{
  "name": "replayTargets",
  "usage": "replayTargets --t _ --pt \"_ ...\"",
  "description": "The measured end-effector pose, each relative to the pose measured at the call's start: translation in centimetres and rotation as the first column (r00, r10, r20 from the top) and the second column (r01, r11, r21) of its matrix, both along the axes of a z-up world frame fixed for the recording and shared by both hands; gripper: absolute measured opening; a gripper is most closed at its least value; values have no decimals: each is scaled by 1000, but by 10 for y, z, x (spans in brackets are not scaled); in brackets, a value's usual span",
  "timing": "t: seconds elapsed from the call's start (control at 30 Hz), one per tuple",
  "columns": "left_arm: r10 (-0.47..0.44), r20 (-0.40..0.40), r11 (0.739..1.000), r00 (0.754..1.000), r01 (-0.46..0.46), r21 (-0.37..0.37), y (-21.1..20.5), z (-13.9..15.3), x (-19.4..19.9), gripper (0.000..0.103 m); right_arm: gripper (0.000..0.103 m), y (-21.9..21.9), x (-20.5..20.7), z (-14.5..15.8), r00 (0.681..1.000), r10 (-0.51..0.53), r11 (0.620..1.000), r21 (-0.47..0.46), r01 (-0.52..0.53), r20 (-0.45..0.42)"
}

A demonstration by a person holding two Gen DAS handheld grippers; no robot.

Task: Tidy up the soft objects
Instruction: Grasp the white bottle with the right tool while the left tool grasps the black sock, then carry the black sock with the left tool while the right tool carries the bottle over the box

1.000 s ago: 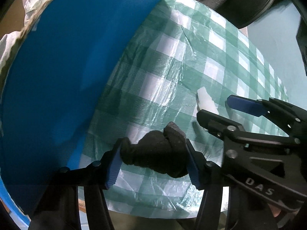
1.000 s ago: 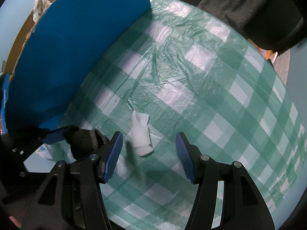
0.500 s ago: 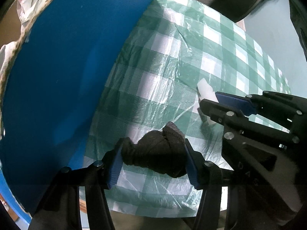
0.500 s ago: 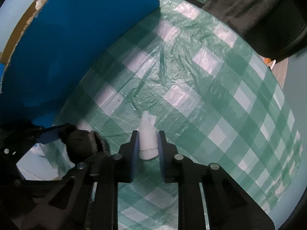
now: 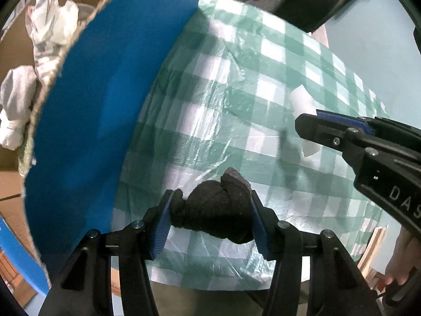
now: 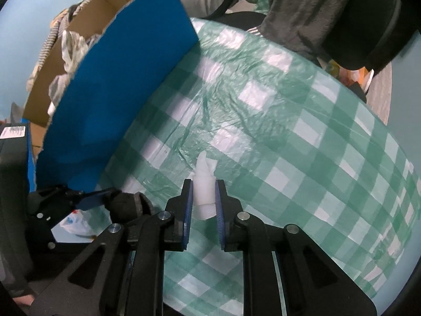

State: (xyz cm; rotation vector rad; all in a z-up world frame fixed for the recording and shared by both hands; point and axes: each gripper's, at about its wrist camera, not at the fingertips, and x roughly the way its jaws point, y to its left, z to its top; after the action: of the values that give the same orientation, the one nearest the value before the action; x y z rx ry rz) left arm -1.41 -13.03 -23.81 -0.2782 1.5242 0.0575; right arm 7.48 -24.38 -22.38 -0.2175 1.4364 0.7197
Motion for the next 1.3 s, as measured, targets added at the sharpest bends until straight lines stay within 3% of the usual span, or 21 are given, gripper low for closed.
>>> replayTargets --t 0.67,1.3 --pt "-97 130 995 987 93 33 -22 77 14 55 15 -17 4 57 995 -44 997 74 38 84" --pt "-112 226 992 968 95 85 18 132 8 55 15 6 1 120 986 -56 990 138 34 160"
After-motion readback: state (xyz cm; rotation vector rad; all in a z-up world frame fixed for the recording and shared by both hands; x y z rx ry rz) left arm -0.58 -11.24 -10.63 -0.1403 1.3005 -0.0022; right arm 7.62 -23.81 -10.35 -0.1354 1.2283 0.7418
